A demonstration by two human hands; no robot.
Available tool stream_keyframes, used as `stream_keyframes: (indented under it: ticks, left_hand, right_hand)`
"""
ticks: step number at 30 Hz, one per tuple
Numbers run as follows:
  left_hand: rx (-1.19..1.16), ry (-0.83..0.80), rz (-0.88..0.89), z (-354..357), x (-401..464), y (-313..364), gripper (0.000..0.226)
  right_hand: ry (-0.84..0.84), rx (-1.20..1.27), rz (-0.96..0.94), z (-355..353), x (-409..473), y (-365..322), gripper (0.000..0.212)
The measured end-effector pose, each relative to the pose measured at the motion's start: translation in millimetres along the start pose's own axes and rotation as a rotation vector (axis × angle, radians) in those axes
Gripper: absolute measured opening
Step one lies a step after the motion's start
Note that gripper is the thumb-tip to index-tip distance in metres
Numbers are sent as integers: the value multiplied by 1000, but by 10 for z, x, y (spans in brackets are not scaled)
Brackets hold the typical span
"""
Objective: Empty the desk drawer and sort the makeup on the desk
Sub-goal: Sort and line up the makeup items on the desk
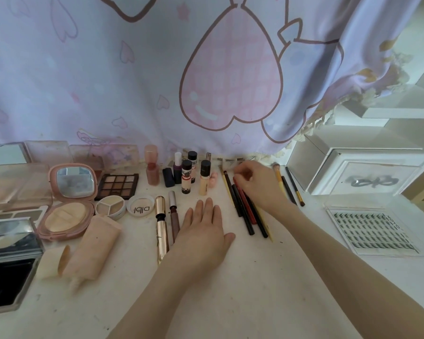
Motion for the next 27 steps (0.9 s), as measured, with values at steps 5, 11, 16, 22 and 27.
stream_keyframes:
  ticks: [5,11,16,22,27]
  left_hand:
    - [24,10,-11,-4,3,19,64]
    - [43,18,-12,-6,-7,36,63]
    - [47,17,-9,-22,-11,39,62]
    - [58,21,3,-54,-20,37,62]
    - [40,105,21,-91,-42,12,57]
  right_hand:
    - [31,-268,255,-276,53,307,18]
    - [-66,-394,316,-300,83,315,14]
    - [-203,-465,375,-206,170,276,33]
    - [77,-403,348,-297,-3,254,20]
    - [364,363,341,-444,-350,169,13]
Point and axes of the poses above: each hand's wrist, its own x-axis towards the middle knuckle, its own z-axis out of the palm, y = z × x, the point moved 1 cm from there along x, towards the middle knuckle, and after that the axes turned 5 degrees about z, right-handed, at the moved point
